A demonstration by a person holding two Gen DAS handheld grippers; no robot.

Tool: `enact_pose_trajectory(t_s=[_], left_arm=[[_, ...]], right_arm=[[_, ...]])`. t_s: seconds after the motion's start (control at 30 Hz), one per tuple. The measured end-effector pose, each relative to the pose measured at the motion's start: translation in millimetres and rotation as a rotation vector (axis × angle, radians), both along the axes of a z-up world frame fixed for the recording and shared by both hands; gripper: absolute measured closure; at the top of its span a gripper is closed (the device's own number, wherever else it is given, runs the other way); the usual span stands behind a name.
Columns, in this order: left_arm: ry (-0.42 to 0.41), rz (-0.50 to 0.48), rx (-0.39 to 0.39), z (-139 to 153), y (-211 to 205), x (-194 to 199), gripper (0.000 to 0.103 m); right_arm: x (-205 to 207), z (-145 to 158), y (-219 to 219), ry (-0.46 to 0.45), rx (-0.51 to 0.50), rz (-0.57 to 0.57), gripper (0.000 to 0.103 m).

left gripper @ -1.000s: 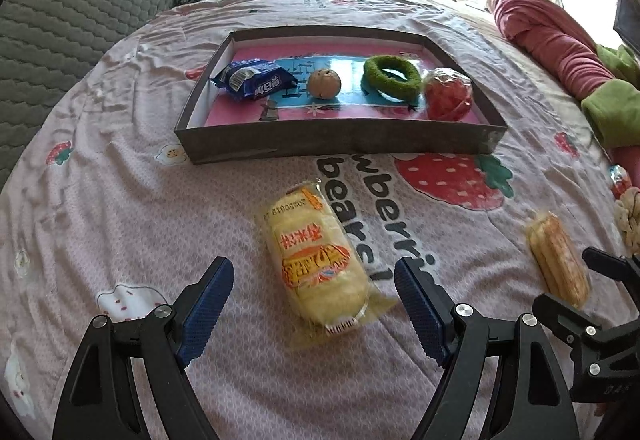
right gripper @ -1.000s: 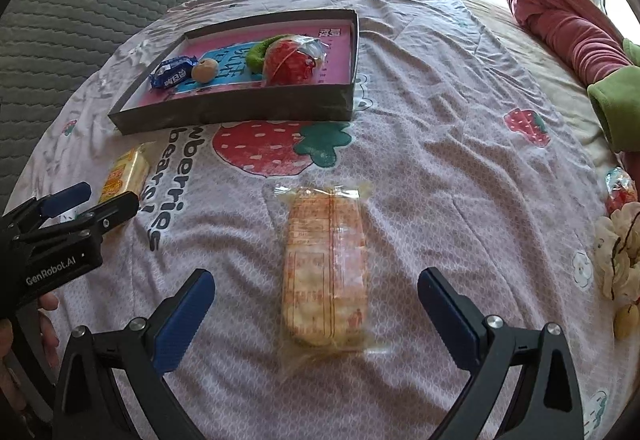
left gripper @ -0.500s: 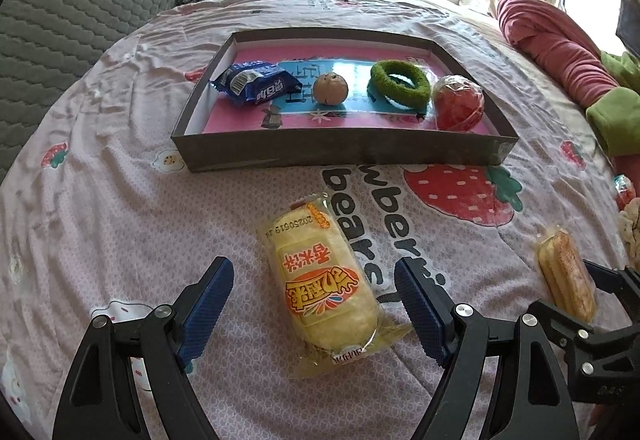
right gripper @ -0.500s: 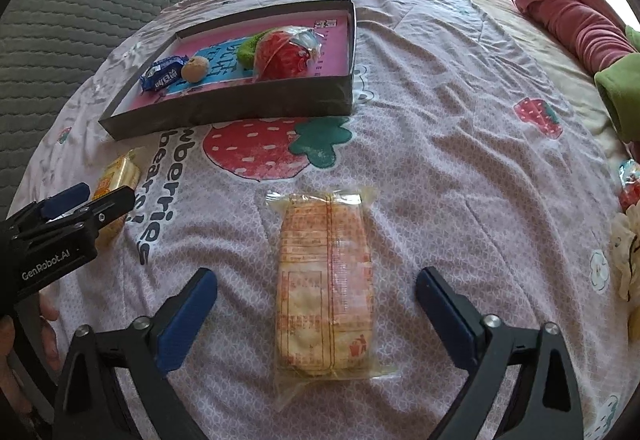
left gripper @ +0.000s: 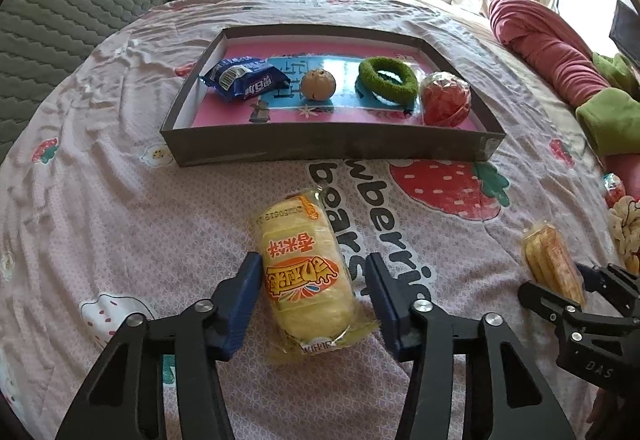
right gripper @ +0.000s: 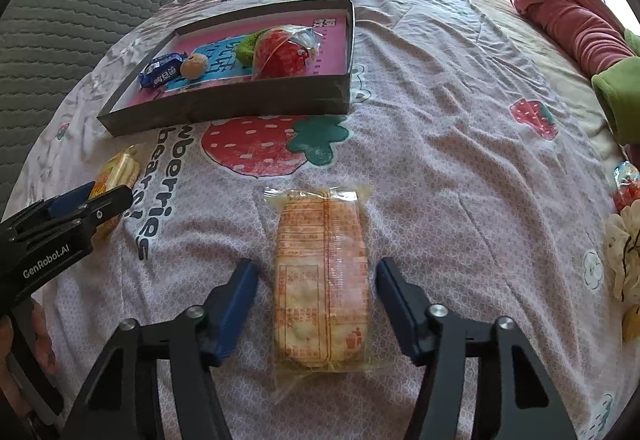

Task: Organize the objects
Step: 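Close the left tool on the yellow cake packet while the right tool grasps the bread stick packet, then lift and carry both packets over the tray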

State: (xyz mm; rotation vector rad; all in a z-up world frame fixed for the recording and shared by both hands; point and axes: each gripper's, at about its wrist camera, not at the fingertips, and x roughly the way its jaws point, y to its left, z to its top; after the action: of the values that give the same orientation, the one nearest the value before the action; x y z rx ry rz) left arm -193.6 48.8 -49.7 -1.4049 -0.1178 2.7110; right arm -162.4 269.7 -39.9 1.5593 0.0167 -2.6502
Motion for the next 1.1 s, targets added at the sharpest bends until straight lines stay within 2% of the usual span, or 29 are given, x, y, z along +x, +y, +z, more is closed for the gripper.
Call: enact_pose_trajectory(t_s=[0.1,0.13,0.7,1.1], left_arm=[[-0.001,-0.004,0.008,1,-2,0,0.061],[0.000,-0.006,0.014,2,-2,1,0.062],[0.012,-0.019,0.033,10,-4,19,0.063],[0.050,-0.013,0.023,39,-16,42,0.063]], right_arm=[[3,2,-1,0.009,0.012,-0.003,0.059],[4,3,-2,0.010,0.013,0.001,0.060],[19,11,-23,0.024,-0.002,0.043,0.061],[35,38,-47,0.067,-0.003,0.073,0.061]])
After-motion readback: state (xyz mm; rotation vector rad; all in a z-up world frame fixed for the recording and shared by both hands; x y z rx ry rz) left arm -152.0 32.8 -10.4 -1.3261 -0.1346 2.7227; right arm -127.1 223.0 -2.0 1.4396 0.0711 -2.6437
